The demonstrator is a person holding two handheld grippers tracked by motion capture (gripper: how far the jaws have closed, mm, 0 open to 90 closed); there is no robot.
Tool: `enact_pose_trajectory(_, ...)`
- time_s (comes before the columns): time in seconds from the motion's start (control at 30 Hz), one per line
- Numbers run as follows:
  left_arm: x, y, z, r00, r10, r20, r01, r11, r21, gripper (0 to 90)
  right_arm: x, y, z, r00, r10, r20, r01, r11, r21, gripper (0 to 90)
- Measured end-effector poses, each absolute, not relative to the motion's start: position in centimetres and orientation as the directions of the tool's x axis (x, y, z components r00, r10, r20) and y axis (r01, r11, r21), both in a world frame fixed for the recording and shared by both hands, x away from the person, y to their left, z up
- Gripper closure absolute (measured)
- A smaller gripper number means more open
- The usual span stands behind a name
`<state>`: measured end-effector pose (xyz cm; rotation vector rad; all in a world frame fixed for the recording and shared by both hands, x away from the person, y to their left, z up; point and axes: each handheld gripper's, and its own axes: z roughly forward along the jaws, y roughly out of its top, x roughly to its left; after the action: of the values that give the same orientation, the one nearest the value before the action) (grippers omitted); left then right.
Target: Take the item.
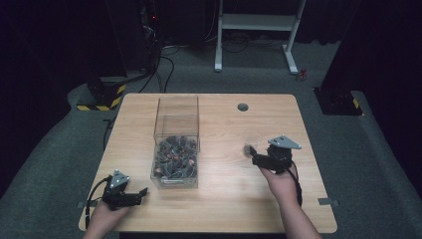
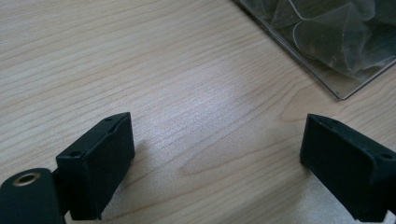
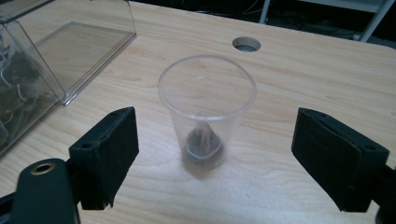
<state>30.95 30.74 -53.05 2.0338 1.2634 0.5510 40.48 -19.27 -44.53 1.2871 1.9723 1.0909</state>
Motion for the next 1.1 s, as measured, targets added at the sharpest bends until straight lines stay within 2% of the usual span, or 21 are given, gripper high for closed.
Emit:
enact_pose_trajectory(0.57, 31.0, 30.7, -53.1, 0.441, 0.897, 0.004, 0.614, -0.305, 0.728, 10.3, 36.1, -20.8, -48.1, -0.384, 0.923, -0.016, 0.516, 0.229, 0.825, 15.2)
enact_pose_trajectory(0.87, 31.0, 30.7, -53.1, 0.442, 0.897, 0.005, 0.613, -0.307, 0.728, 10.2, 34.5, -21.5, -51.1, -0.377, 0.926, -0.021, 0.596, 0.260, 0.760, 15.2)
enact_pose_trajectory(1.1, 31.0, 30.7, -53.0, 0.443, 0.897, 0.006, 0.613, -0.308, 0.727, 10.2, 34.2, -22.5, -52.4, -0.335, 0.942, -0.011, 0.662, 0.244, 0.709, 15.1)
